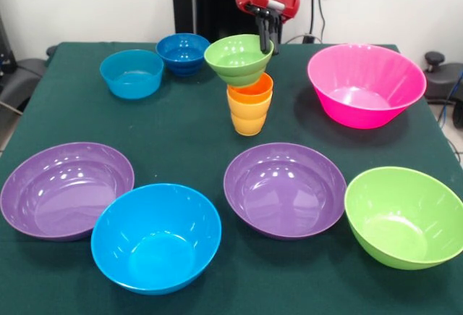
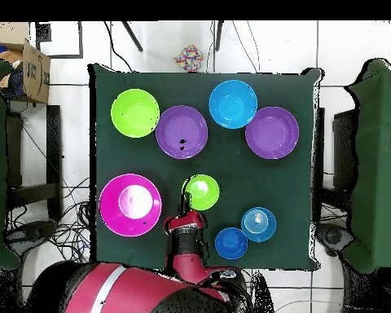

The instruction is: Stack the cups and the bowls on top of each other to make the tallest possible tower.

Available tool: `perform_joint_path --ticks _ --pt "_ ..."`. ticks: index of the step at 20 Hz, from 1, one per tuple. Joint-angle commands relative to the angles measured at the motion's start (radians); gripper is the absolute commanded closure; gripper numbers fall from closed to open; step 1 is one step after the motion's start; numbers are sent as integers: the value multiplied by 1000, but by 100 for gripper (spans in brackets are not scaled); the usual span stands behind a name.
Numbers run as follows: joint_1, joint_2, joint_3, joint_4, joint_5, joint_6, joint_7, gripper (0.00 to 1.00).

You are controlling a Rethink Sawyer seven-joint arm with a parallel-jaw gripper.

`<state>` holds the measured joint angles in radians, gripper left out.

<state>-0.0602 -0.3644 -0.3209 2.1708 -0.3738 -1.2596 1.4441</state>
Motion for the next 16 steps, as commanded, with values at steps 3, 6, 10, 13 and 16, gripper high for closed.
perform_joint_path --ticks 3,6,10,13,16 --pt "19 31 63 -6 55 -10 186 100" --pt "22 33 62 -1 61 -14 187 100" --pt "20 44 63 -2 64 -20 189 100" --pt "23 47 62 3 68 -24 189 100" --pt "27 49 62 8 74 -31 189 100"
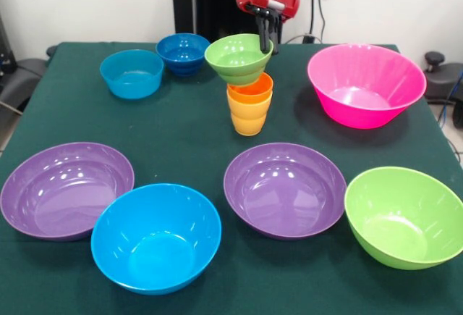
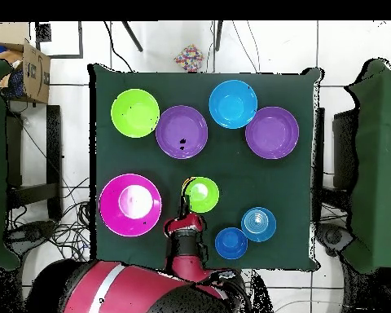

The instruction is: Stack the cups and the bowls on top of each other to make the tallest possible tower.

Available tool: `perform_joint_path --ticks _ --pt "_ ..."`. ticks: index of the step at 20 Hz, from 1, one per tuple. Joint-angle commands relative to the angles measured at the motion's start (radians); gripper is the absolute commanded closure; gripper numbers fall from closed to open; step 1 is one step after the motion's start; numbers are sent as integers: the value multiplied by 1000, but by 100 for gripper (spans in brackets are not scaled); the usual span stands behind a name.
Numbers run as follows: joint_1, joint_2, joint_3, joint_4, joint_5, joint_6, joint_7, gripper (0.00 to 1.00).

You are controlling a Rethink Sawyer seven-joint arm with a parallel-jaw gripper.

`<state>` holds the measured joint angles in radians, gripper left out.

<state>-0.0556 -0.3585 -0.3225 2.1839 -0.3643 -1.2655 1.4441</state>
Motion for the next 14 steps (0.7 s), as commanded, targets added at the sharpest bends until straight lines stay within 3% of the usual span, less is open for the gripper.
perform_joint_path --ticks 1,14 --pt "23 47 64 -3 67 -30 190 100" --pt "44 87 64 -4 73 -60 178 100"
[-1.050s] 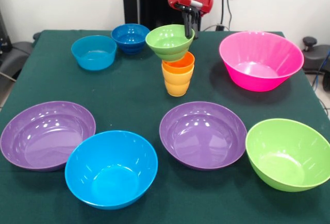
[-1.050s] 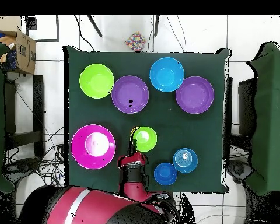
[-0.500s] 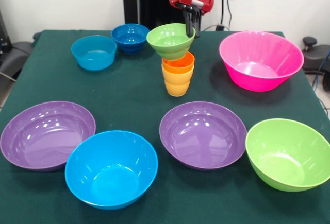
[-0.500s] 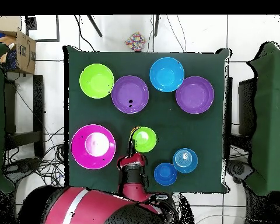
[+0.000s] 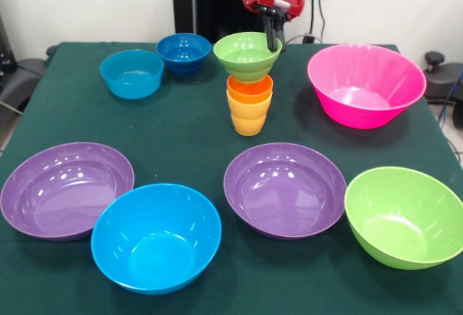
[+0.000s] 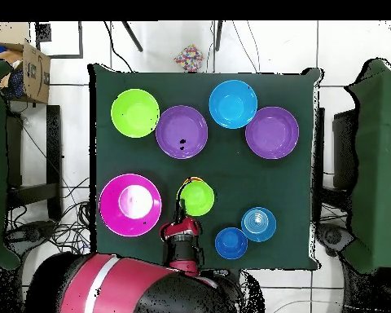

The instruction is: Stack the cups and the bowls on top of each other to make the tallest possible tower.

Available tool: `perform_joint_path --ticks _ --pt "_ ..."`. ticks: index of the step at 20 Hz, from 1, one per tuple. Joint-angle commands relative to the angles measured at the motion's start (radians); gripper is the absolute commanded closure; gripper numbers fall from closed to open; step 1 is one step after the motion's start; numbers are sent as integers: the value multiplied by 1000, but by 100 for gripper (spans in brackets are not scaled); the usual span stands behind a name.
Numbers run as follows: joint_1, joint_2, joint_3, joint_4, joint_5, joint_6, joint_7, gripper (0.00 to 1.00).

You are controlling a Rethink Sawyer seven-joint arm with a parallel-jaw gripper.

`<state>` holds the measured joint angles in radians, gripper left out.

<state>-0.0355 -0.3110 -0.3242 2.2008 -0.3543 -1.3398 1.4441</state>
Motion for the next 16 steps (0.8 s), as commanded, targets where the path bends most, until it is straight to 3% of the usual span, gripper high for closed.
perform_joint_path --ticks 1,16 --pt "25 43 66 -24 58 9 176 100" --pt "20 116 67 -76 44 -18 159 100"
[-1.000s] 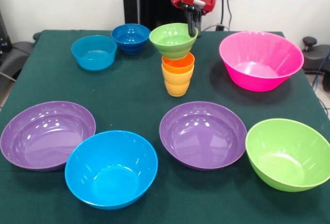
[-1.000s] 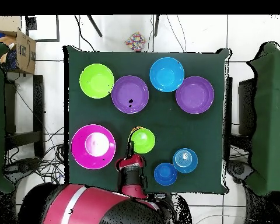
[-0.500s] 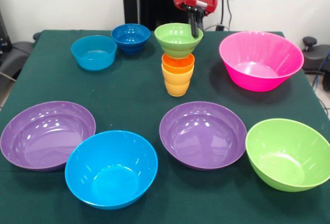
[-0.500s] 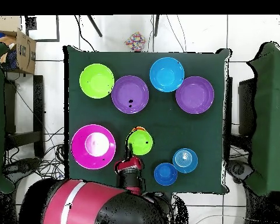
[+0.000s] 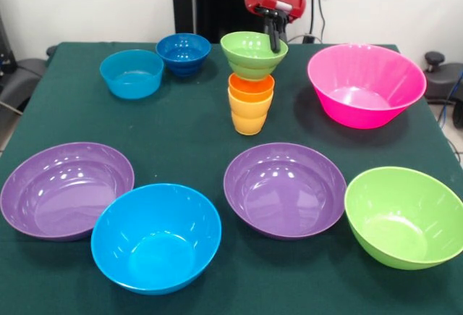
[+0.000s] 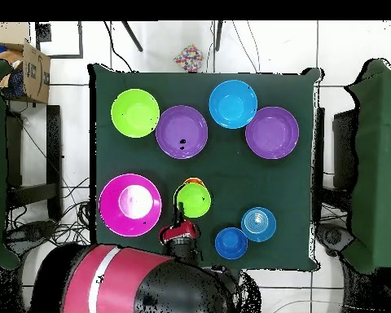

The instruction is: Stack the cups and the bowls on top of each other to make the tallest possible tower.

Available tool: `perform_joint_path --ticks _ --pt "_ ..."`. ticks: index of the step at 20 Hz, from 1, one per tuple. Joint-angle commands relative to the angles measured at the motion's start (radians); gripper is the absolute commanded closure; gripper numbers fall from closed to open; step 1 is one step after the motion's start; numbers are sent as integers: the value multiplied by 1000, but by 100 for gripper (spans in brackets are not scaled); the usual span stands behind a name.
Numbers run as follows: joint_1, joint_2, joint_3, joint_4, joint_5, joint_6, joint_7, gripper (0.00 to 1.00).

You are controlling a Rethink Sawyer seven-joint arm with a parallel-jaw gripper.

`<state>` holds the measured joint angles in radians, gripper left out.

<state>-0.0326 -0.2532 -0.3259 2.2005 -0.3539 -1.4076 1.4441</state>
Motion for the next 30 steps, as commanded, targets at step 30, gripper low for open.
perform_joint_path --ticks 30 --pt "50 -92 61 -85 -4 183 153 100"
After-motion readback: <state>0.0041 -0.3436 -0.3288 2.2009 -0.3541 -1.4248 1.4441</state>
